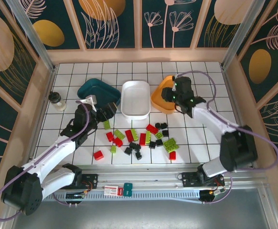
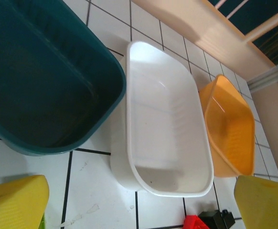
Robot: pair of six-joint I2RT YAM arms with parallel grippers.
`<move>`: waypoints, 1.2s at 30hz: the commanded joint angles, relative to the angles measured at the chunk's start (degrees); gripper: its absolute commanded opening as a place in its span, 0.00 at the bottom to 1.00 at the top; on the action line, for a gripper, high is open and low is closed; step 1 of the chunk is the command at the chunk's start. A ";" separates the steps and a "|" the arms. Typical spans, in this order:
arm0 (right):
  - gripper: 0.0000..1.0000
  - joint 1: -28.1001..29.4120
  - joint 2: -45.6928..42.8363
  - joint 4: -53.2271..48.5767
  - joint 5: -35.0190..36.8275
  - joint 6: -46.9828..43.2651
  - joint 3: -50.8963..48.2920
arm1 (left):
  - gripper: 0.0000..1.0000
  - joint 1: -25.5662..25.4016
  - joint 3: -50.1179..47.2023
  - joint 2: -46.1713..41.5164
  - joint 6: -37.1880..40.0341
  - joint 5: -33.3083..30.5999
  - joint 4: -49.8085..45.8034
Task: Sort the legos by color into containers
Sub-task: Place the lego in the container, then pick up the lego from the middle-left of the table.
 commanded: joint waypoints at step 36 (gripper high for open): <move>0.65 1.63 -5.45 10.61 -1.14 1.96 -12.45 | 0.75 -1.16 7.88 29.94 7.17 -14.85 -11.13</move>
